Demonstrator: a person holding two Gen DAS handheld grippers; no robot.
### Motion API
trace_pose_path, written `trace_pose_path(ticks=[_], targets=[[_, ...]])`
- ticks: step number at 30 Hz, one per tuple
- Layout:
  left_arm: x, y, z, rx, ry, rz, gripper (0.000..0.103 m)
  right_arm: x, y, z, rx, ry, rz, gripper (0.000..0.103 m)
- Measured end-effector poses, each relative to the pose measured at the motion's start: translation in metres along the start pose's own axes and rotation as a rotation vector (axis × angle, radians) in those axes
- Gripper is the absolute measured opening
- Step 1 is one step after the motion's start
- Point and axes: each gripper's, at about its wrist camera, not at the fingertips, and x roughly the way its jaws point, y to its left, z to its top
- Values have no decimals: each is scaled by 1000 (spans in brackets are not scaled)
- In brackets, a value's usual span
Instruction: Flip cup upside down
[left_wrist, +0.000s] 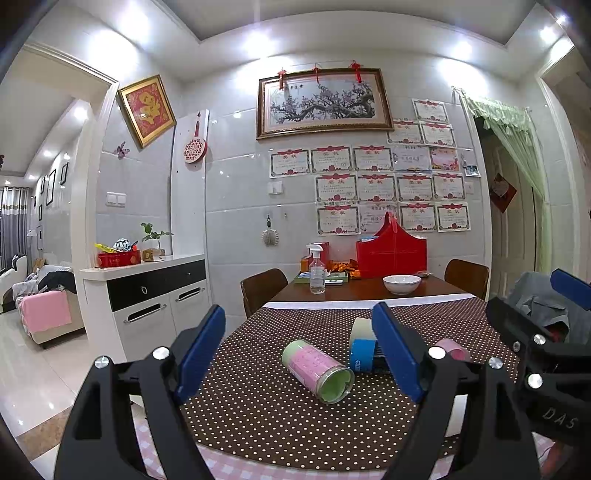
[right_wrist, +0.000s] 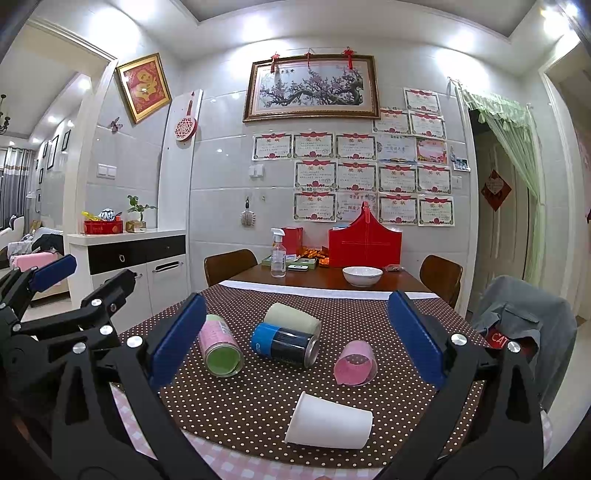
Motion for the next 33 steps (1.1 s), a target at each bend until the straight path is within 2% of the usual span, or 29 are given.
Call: trace_pose_path(ticks=[7,9,33], targets=[[4,4,-7,5,0,6,80,-1,5,-3,1,1,2,97],[-2,3,2,8,-1,11,80,-1,4,-2,2,0,2,97],[-2,0,3,12,-6,28,80,4,3,-8,6,6,3,97]])
